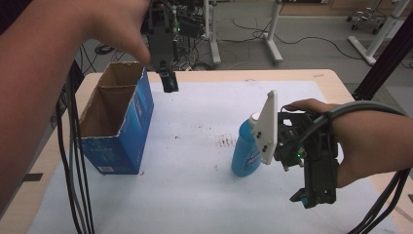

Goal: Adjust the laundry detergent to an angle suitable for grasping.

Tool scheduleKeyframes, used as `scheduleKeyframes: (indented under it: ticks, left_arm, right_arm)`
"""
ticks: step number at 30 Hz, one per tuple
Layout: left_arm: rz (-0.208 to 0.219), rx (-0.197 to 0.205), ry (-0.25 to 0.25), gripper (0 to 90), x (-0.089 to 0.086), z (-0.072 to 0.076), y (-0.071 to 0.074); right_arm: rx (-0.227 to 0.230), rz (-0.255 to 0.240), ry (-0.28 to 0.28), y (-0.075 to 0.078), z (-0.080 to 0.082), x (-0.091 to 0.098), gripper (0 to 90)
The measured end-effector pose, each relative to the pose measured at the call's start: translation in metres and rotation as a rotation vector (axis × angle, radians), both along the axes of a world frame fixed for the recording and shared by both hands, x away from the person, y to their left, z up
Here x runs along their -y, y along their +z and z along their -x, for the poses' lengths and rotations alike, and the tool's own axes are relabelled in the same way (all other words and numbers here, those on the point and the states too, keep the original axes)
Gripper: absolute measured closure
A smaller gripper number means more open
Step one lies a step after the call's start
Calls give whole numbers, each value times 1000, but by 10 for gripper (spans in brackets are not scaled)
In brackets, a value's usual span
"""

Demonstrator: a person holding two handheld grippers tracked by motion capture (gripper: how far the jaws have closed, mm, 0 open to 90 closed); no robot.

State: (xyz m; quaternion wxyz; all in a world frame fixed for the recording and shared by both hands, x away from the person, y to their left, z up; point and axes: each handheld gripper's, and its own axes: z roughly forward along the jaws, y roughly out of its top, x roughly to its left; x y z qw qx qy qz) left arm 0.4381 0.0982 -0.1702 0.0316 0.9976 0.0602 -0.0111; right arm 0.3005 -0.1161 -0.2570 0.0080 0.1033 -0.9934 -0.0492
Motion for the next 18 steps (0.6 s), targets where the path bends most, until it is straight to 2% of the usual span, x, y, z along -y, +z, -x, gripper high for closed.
scheduleKeyframes:
  ticks: [2, 3, 6, 7, 12, 16, 18]
  left_arm:
    - [2, -3, 2, 17, 0, 0, 0]
    - [1, -4, 1, 17, 0, 0, 0]
    - [-3, -3, 0, 17, 1, 0, -1]
    - [-2, -3, 1, 17, 1, 0, -1]
    - [0, -3, 5, 17, 3, 0, -1]
    - [5, 2, 9, 17, 6, 2, -1]
    - [8, -9, 23, 17, 7, 3, 0]
  right_arm:
    - [1, -1, 3, 0, 0, 0, 11]
    - [-7, 8, -17, 0, 2, 1, 11]
    - [-2, -4, 2, -1, 1, 1, 11]
    - [-7, 2, -11, -1, 2, 1, 11]
    - [-2, -2, -1, -2, 0, 3, 11]
    - [2, -4, -20, -3, 0, 10, 11]
    - [5, 0, -24, -4, -1, 16, 11]
